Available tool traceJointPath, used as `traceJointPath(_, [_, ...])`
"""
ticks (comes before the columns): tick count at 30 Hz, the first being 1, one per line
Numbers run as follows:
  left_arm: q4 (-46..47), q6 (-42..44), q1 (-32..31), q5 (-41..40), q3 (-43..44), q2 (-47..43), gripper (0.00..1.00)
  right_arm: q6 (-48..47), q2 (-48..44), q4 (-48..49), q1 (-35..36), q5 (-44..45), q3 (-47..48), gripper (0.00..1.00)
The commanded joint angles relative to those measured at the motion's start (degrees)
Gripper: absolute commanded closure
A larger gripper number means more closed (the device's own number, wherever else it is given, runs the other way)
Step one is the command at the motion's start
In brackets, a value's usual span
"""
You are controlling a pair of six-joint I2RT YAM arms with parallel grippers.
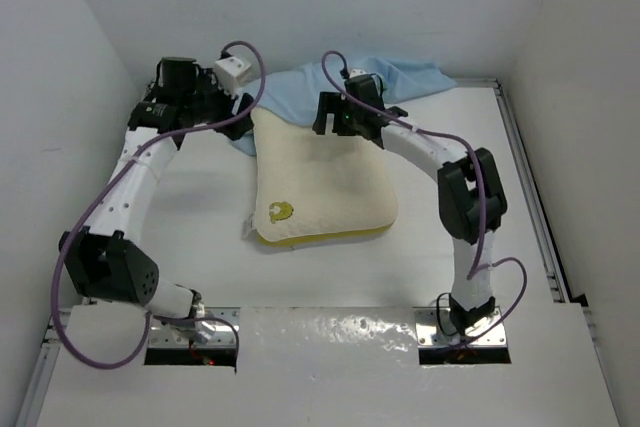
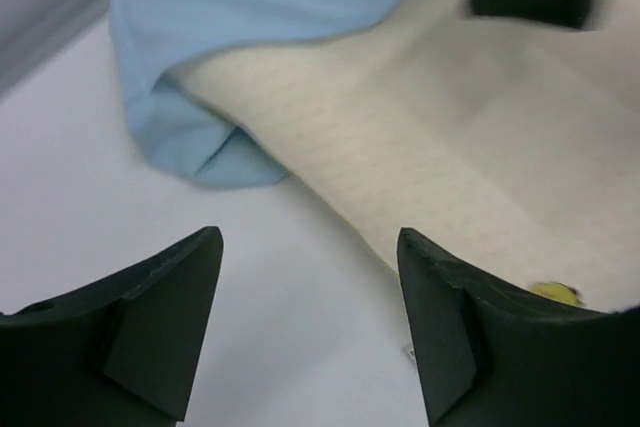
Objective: Put the pillow into the pillowcase
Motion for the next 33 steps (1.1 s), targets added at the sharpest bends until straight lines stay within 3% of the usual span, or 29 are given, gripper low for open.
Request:
traceJointPath(1, [10.8,-9.9,3.2,-13.3,-6.0,7.4,0.31,-5.0,-6.1,-3.0,3.6,4.8,1.0,0.02])
traceJointPath(5, [13.4,-13.6,6.7,-13.0,2.5,22.0,0.22,-4.9,-5.2,-5.7,10.0,9.8,5.3,0.01])
traceJointPath(9, [11.4,-13.6,7.6,-20.0,17.8,38.8,0.17,-2.6,1.0,-9.0,15.0,14.4,11.6,0.01])
traceJointPath(14, [14.9,-12.8,8.0,-21.9,22.5,45.9,0.11,1.9,7.4,-8.9,18.8,20.1,15.3,0.01])
traceJointPath(21, [16.3,-9.6,8.0,-18.3,23.9,52.5,0.12,4.6,19.1,-10.2,20.2,21.0,22.4,0.01])
traceJointPath(22, [16.3,-9.4,8.0,-16.6,24.0,53.0,0.15,5.0,21.5,-10.8,20.2,20.6,23.2,0.01])
traceJointPath(24, [16.5,-9.7,8.0,-12.6,23.3,53.8,0.35,6.1,23.0,-9.6,20.2,18.4,22.6,0.01])
traceJointPath(27, [16.2,-10.0,8.0,-10.6,21.9,53.8,0.82,6.0,22.5,-2.0,20.4,17.8,16.8,0.03])
traceJointPath(28, [15.9,-11.1,8.1,-11.3,21.7,53.4,1.0,7.2,22.1,1.2,20.3,17.8,15.4,0.09])
traceJointPath(30, [15.7,-11.4,8.1,-8.9,19.2,50.6,1.0,11.5,21.9,2.9,19.2,18.0,13.8,0.83])
traceJointPath(31, [16.1,-11.9,9.4,-5.8,16.0,48.9,1.0,12.8,21.7,3.8,18.7,18.2,13.4,1.0])
traceJointPath(33, [16.2,-12.6,10.5,-3.6,12.4,44.8,1.0,15.0,20.8,8.7,16.6,15.1,12.2,1.0])
